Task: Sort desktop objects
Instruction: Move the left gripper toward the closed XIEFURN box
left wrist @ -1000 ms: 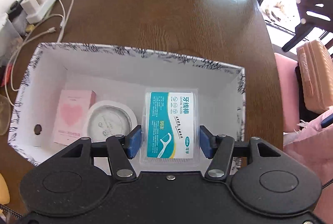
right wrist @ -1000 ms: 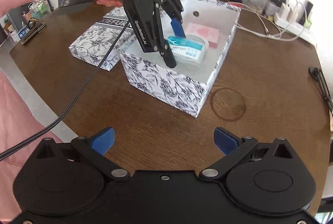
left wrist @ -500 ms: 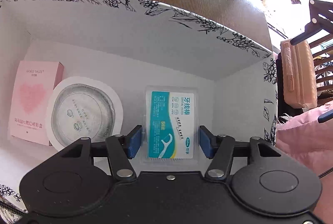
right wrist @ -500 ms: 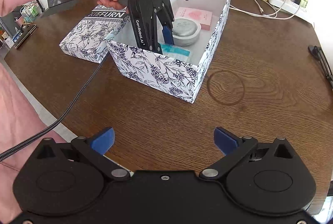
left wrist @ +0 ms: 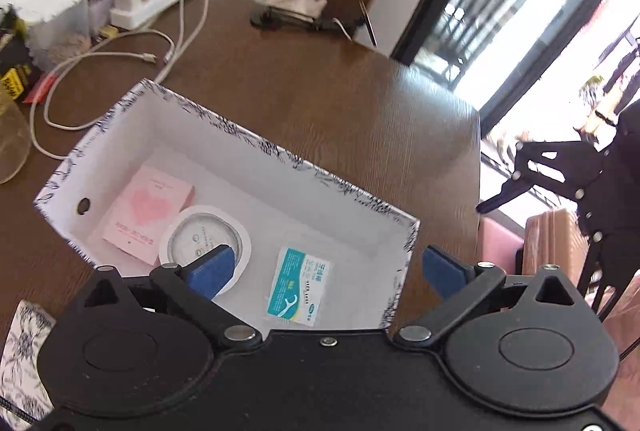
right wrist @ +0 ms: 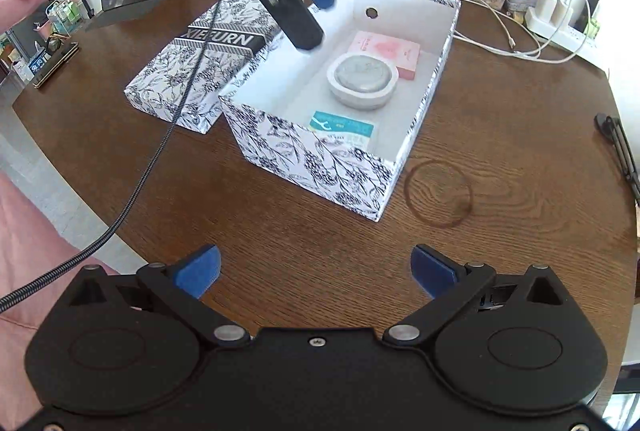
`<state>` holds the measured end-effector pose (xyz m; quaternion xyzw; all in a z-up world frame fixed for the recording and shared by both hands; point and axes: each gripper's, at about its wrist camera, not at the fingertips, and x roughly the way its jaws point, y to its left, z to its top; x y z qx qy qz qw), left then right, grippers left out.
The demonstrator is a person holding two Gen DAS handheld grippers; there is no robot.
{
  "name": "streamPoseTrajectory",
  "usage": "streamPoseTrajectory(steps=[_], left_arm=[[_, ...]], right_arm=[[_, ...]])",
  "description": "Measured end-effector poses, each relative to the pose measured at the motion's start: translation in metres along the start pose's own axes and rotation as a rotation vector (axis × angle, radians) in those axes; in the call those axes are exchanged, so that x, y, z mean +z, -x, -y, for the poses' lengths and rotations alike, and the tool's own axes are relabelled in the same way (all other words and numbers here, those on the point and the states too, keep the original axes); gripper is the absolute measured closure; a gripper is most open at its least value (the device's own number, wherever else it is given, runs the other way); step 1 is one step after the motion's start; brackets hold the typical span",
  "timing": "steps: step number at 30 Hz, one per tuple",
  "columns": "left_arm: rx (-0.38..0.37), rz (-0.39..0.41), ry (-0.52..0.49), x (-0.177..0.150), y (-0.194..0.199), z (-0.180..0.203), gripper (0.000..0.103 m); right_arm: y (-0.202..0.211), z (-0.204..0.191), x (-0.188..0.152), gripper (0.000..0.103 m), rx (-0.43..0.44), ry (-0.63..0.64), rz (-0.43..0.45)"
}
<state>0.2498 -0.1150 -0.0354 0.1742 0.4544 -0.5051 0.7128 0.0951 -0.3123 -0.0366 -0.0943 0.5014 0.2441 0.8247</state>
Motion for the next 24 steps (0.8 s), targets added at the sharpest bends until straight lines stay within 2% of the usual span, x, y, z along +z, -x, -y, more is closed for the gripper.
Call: streamPoseTrajectory(steps=[1, 4, 7, 12, 17, 21, 24], left_arm=[[0.032, 0.038, 0.022, -0.005, 0.014, 0.007, 0.000], [0.196, 0.126, 0.092, -0.019, 0.046, 0.036, 0.000], [0.282, 0.200, 0.197, -0.041, 0.070, 0.066, 0.000], [0.460, 0.244, 0.388, -0.062, 0.090, 0.083, 0.000], [0.563, 0.257, 0.549, -0.093, 0.118, 0.093, 0.000], [0.637, 0.258, 0.611, -0.113, 0.137, 0.094, 0.000], [0.661, 0.268, 0.643, -0.122, 0.146, 0.086, 0.000]], right_arm=[[0.002, -0.003, 0.002, 0.000, 0.001, 0.004, 0.004], [0.007, -0.012, 0.007, 0.000, 0.005, 0.017, 0.019], [0.015, -0.022, 0.013, 0.000, 0.034, 0.036, 0.038], [0.028, -0.042, 0.022, 0.000, 0.027, 0.075, 0.058], [0.038, -0.057, 0.038, 0.000, 0.067, 0.108, 0.101], [0.035, -0.069, 0.053, 0.000, 0.085, 0.141, 0.129], [0.030, -0.081, 0.064, 0.000, 0.082, 0.167, 0.148]])
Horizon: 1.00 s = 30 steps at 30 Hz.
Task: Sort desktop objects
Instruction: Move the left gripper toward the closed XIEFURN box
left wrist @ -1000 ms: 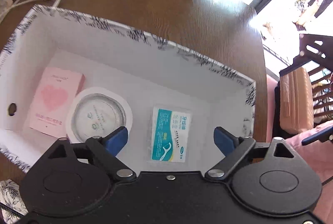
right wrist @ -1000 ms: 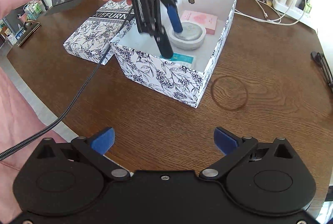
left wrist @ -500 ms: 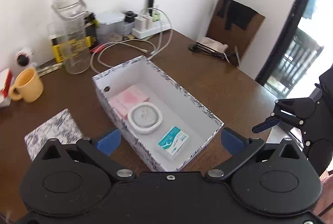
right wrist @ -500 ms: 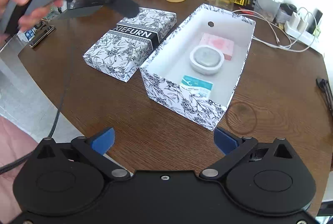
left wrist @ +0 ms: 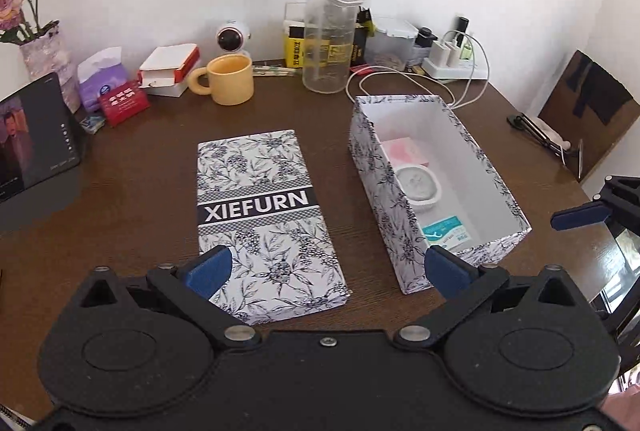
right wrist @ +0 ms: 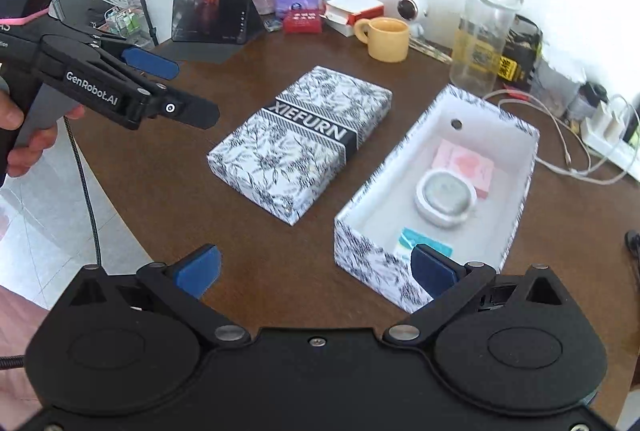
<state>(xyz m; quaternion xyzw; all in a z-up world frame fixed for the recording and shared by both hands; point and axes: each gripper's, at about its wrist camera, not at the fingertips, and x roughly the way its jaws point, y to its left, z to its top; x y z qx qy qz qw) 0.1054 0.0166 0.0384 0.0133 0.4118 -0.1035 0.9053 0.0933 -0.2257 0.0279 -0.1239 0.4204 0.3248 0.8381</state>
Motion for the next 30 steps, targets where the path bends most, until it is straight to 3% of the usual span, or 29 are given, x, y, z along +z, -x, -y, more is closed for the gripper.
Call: streamPoseTrajectory(steps=[7, 13, 19, 23, 30], left_arm=[[0.050, -0.004, 0.058, 0.018, -0.019, -0.052, 0.000], [0.073, -0.081, 0.123, 0.044, -0.082, -0.121, 0.000], [0.041, -0.182, 0.151, 0.054, -0.156, -0.173, 0.000], [-0.015, -0.241, 0.137, 0.052, -0.190, -0.183, 0.000], [-0.126, -0.290, 0.127, 0.049, -0.218, -0.189, 0.001]], right_arm=[[-0.024, -0.022, 0.046, 0.000, 0.005, 0.009, 0.082], [-0.086, -0.034, 0.098, 0.000, -0.017, -0.061, 0.140], [-0.182, -0.030, 0.115, 0.001, -0.050, -0.167, 0.026], [-0.227, -0.019, 0.114, 0.002, -0.074, -0.249, -0.031], [-0.260, -0.011, 0.105, 0.002, -0.089, -0.353, -0.109]])
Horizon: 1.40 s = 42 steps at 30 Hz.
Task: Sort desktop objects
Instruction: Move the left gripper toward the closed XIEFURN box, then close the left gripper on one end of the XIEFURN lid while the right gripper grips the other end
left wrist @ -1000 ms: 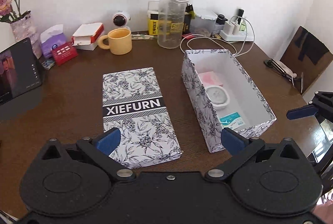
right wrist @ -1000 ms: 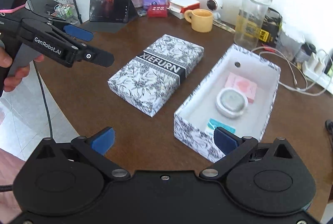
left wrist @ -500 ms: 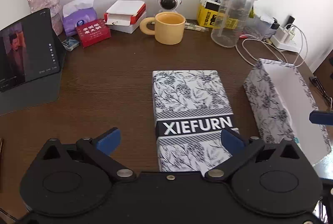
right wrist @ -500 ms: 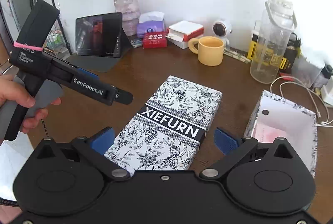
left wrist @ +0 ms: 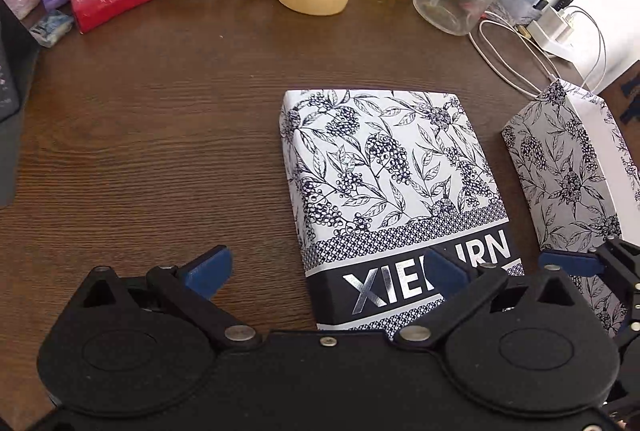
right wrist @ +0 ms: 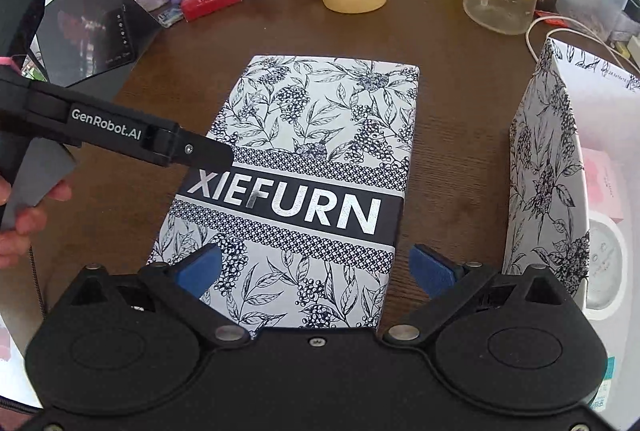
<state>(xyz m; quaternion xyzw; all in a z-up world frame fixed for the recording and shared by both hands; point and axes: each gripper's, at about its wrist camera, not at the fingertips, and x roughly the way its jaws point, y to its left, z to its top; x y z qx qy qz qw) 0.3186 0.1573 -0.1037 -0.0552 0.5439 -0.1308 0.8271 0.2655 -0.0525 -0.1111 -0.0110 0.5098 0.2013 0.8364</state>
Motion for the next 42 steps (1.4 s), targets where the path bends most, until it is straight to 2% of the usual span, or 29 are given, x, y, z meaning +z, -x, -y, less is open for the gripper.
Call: streamPoseTrajectory(steps=[6, 13, 20, 28, 33, 42], left_arm=[[-0.063, -0.043, 0.010, -0.003, -0.012, -0.002, 0.008], [-0.106, -0.077, 0.064, -0.010, -0.023, -0.006, 0.008], [-0.111, -0.091, 0.029, -0.014, -0.023, 0.004, 0.007], [-0.073, -0.071, 0.052, -0.016, -0.017, 0.010, 0.007], [-0.053, -0.051, 0.112, -0.012, -0.002, 0.002, 0.007], [-0.037, 0.055, 0.149, -0.006, 0.041, 0.007, 0.007]], right_arm=[[-0.018, 0.004, -0.001, 0.002, -0.017, -0.032, -0.031], [-0.025, 0.007, 0.000, 0.001, 0.026, -0.076, -0.018], [-0.033, 0.013, -0.005, 0.000, 0.087, -0.153, -0.008], [-0.037, 0.014, -0.009, 0.000, 0.111, -0.207, 0.024], [-0.024, 0.003, -0.008, 0.000, 0.132, -0.199, 0.053], [0.014, -0.015, 0.004, 0.000, 0.140, -0.143, 0.134]])
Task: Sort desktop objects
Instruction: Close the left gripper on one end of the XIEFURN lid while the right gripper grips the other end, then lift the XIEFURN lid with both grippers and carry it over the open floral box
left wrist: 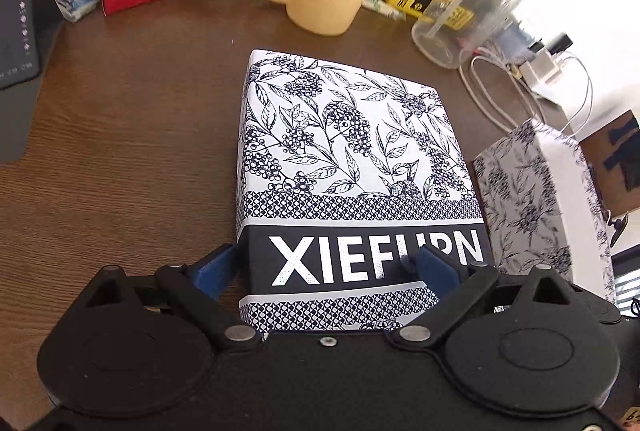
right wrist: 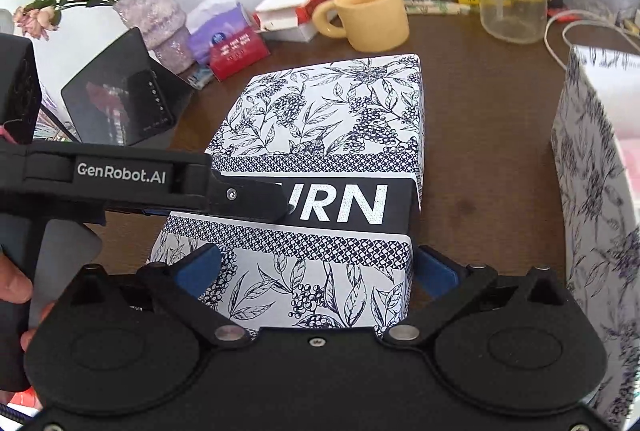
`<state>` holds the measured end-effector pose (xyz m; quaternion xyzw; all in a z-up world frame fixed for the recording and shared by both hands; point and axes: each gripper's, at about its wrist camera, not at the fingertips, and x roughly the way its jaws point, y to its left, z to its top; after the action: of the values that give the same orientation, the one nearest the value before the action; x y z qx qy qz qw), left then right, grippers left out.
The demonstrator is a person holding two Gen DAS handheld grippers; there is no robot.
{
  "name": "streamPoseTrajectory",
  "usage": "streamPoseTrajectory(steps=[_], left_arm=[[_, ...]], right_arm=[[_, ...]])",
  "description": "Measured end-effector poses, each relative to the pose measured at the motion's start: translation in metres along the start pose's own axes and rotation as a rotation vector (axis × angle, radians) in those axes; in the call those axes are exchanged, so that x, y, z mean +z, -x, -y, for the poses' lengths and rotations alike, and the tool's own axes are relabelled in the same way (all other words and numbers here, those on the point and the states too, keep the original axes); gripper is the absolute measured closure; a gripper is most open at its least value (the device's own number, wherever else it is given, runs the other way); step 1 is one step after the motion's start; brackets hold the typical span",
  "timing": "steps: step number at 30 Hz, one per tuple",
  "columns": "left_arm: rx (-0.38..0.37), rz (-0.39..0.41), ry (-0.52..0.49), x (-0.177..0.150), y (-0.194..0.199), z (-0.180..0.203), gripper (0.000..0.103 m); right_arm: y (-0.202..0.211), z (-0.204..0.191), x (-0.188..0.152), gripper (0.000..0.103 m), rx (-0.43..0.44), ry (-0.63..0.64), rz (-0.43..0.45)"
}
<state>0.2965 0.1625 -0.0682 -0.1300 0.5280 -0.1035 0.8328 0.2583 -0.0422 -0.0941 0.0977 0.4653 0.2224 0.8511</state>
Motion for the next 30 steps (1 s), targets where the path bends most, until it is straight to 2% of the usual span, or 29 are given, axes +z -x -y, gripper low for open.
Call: streamPoseTrajectory(steps=[8, 15, 30], left_arm=[[-0.003, 0.072, 0.006, 0.005, 0.032, 0.030, 0.007], [-0.012, 0.114, -0.011, 0.004, 0.050, 0.069, 0.007], [-0.043, 0.123, 0.003, -0.018, 0.056, 0.152, 0.007]], right_arm=[[0.040, -0.007, 0.013, 0.000, -0.005, 0.036, 0.057], [0.080, 0.007, 0.019, 0.000, -0.024, 0.057, 0.098], [0.155, 0.058, 0.010, 0.000, -0.056, 0.065, 0.148]])
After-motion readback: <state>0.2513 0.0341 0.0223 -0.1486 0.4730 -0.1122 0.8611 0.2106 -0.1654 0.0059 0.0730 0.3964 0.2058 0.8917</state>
